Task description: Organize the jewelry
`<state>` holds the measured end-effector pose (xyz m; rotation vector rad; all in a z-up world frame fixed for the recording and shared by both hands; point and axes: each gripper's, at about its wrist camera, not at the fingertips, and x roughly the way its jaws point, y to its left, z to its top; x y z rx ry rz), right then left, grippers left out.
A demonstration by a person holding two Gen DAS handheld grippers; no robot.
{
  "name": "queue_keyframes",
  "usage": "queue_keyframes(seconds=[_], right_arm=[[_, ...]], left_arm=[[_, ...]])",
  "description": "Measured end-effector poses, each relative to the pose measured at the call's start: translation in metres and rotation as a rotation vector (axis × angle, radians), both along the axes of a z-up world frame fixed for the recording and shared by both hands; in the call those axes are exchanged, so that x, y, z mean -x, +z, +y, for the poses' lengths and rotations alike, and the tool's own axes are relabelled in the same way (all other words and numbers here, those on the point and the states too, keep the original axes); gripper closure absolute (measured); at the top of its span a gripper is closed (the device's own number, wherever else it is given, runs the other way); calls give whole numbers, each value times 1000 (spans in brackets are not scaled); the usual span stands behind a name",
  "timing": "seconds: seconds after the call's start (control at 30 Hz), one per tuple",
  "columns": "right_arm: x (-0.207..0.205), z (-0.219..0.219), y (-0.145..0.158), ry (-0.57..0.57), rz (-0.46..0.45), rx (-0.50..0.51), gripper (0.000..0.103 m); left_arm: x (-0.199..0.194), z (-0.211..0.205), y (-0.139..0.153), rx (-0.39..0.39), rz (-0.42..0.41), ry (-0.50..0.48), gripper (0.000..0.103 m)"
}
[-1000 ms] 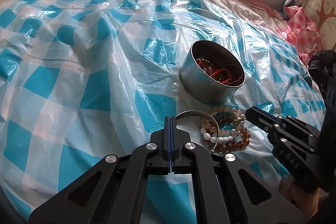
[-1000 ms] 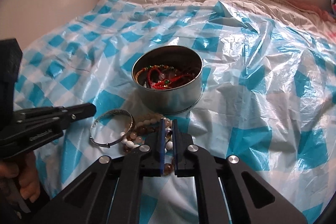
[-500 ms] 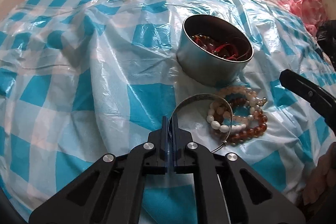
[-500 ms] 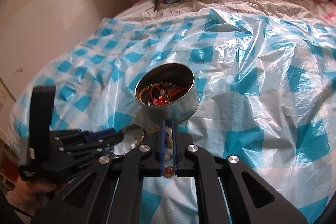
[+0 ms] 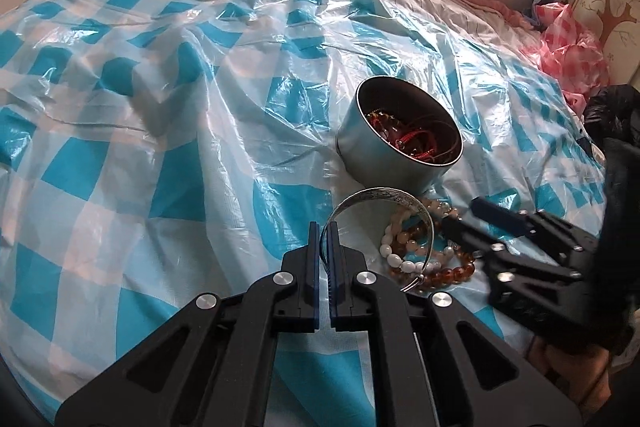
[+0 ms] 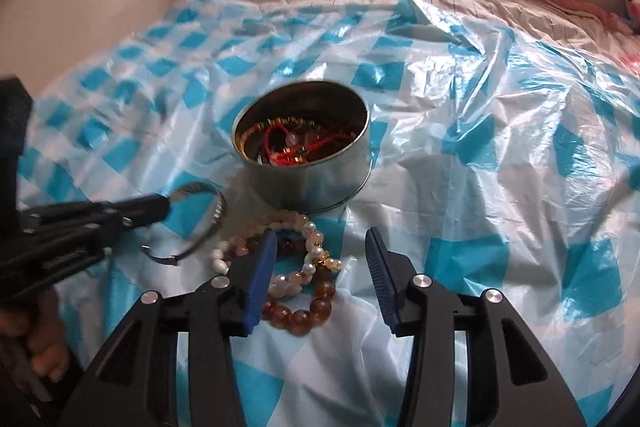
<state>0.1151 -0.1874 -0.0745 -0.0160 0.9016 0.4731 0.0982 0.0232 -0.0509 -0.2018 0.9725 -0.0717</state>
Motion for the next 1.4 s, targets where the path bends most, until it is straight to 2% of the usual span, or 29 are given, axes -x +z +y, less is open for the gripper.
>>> queue_keyframes(seconds=[0.07,0.1,0.13,0.17,0.27,0.53,0.67,1.0,1.4], right_arm=[[-3,5,-8,6,21,27,59],[-2,5,-10,12,25,31,74],[-1,5,-10,17,26,30,83],[-1,5,-9,18,26,27,88],[2,-2,-2,13,9,-16,95],[13,-36,26,-17,-12,-249,95],[18,-46,38,-21,-42,-326,95],[19,-61,59,3,-99,-489,95],[-9,-50,80,20,-121,-586,95]], left_arm=[[0,0,0,4,-2,1,100],[-1,-1,1,5,-5,-1,100],[-1,-1,1,5,-7,-1,100],[-1,0,1,6,-9,0,100],[0,0,3,10,-16,2,100],[2,-3,12,18,-61,-2,100],[2,-6,15,17,-80,-7,100],[1,-12,32,25,-153,-15,100],[-31,-18,37,4,-146,-15,100]])
